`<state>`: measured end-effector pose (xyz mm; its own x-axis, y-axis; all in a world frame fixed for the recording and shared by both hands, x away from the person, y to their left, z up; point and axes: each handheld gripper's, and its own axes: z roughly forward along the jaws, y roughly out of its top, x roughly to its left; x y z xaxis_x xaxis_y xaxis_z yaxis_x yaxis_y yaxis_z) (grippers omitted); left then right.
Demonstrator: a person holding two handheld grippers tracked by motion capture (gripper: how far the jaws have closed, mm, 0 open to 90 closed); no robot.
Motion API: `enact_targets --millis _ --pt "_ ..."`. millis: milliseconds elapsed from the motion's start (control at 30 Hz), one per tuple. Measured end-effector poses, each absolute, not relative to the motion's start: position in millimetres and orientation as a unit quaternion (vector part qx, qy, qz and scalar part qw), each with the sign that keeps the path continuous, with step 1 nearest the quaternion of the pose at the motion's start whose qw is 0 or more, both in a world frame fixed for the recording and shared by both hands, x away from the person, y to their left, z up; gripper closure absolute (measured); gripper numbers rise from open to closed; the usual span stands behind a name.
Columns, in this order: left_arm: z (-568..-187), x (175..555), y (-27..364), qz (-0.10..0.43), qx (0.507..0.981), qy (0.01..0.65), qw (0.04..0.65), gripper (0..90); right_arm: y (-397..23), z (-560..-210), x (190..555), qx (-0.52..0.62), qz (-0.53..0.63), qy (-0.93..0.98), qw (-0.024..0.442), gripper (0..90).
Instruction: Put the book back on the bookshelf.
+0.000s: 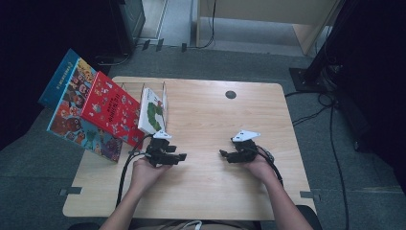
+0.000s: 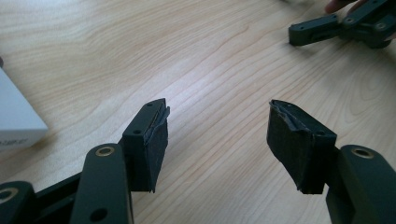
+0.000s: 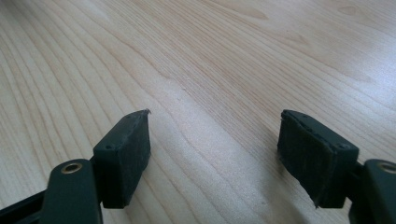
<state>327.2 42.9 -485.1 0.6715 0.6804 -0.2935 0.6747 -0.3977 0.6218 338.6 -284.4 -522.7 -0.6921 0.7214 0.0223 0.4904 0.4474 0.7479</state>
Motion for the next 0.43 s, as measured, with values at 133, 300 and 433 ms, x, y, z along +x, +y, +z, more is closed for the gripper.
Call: enact_targets --millis 133,300,433 --pt "-490.8 328.4 43.4 0.006 0.836 0.408 0.368 38.7 -284.1 -522.8 338.5 0.361 0.381 0.838 0.151 23.5" --pt "-494.1 330.6 44.8 0.008 0.839 0.411 0.357 38.4 -283.6 -523.0 338.3 0.363 0.379 0.838 0.151 21.2" --pt "-495.1 331.1 45.1 0.007 0.841 0.409 0.354 38.4 -283.6 -523.1 338.6 0.364 0.379 0.837 0.152 19.9"
